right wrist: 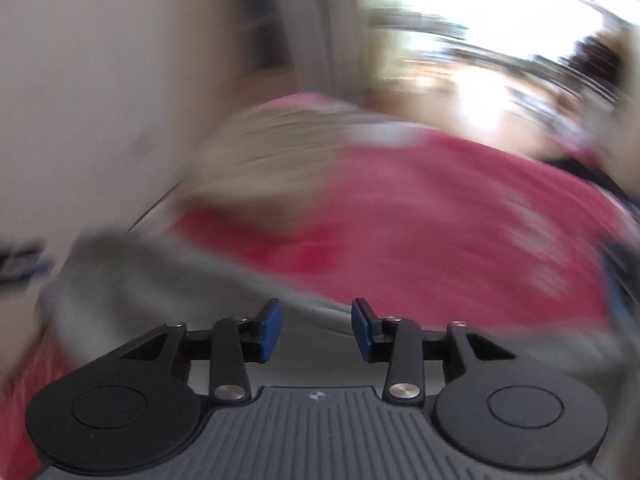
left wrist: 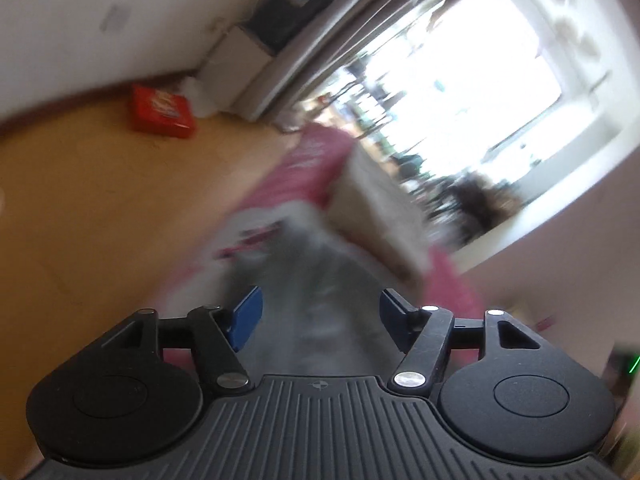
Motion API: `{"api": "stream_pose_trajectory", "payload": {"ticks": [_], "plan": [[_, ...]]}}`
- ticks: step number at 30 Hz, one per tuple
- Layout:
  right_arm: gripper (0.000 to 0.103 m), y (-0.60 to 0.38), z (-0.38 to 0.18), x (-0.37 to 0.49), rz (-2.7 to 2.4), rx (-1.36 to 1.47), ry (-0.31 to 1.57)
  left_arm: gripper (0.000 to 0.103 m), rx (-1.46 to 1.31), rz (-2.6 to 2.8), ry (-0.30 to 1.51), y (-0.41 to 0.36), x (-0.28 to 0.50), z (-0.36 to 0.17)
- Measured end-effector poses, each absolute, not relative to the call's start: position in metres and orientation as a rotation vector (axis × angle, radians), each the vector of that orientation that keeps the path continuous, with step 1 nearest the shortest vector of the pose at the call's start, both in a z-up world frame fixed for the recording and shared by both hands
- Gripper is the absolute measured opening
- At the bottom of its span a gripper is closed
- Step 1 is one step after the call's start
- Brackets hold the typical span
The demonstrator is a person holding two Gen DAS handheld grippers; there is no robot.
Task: Fold clothes
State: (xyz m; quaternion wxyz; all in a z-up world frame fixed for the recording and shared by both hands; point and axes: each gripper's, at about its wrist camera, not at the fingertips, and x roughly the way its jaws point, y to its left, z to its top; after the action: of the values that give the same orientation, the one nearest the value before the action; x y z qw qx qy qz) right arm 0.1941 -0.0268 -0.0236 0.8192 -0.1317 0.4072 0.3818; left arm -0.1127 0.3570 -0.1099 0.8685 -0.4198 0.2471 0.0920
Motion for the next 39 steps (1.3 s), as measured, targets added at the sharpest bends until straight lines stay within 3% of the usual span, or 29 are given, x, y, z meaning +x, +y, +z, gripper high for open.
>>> {"api": "stream_pose_trajectory", "payload": {"ticks": [3, 8, 10, 11, 13, 14, 15, 22, 28, 29, 31, 33, 39], "plan": [[0.05, 0.049, -0.043, 0.188, 0.984, -0.447, 0.843, 0.065, -0.85, 0.239, 0.555, 0.354, -0.122, -0.124], [0.05, 0.131, -0.075, 0.193, 1.1, -0.654, 0.844, 0.062, -0.844, 0.281, 0.606, 0.352, -0.126, -0.145], [0.05, 0.146, -0.087, 0.19, 1.11, -0.734, 0.87, 0.054, -0.89, 0.266, 0.589, 0.353, -0.131, -0.148], [0.049, 0.153, -0.093, 0.189, 1.115, -0.774, 0.882, 0.05, -0.913, 0.256, 0.579, 0.354, -0.134, -0.149], [0.033, 0.158, -0.097, 0.179, 1.096, -0.832, 0.868, 0.042, -0.923, 0.242, 0.565, 0.354, -0.136, -0.149], [0.015, 0.16, -0.098, 0.174, 1.086, -0.861, 0.861, 0.039, -0.914, 0.237, 0.561, 0.353, -0.136, -0.148], [0.012, 0.159, -0.096, 0.17, 1.071, -0.879, 0.833, 0.038, -0.904, 0.233, 0.557, 0.352, -0.136, -0.147], [0.009, 0.144, -0.061, 0.17, 1.004, -0.833, 0.725, 0.03, -0.9, 0.208, 0.552, 0.351, -0.133, -0.143], [0.009, 0.158, -0.103, 0.173, 0.956, -0.967, 0.699, 0.033, -0.827, 0.225, 0.58, 0.347, -0.128, -0.145], [0.009, 0.162, -0.114, 0.175, 0.912, -0.992, 0.684, 0.034, -0.817, 0.226, 0.58, 0.346, -0.128, -0.145], [0.02, 0.165, -0.125, 0.182, 0.895, -0.949, 0.671, 0.036, -0.814, 0.227, 0.579, 0.347, -0.129, -0.144], [0.048, 0.153, -0.116, 0.197, 0.846, -0.818, 0.698, 0.039, -0.816, 0.232, 0.583, 0.348, -0.129, -0.144], [0.051, 0.07, -0.101, 0.203, 0.695, -0.338, 0.862, 0.042, -0.864, 0.255, 0.574, 0.353, -0.132, -0.144]]}}
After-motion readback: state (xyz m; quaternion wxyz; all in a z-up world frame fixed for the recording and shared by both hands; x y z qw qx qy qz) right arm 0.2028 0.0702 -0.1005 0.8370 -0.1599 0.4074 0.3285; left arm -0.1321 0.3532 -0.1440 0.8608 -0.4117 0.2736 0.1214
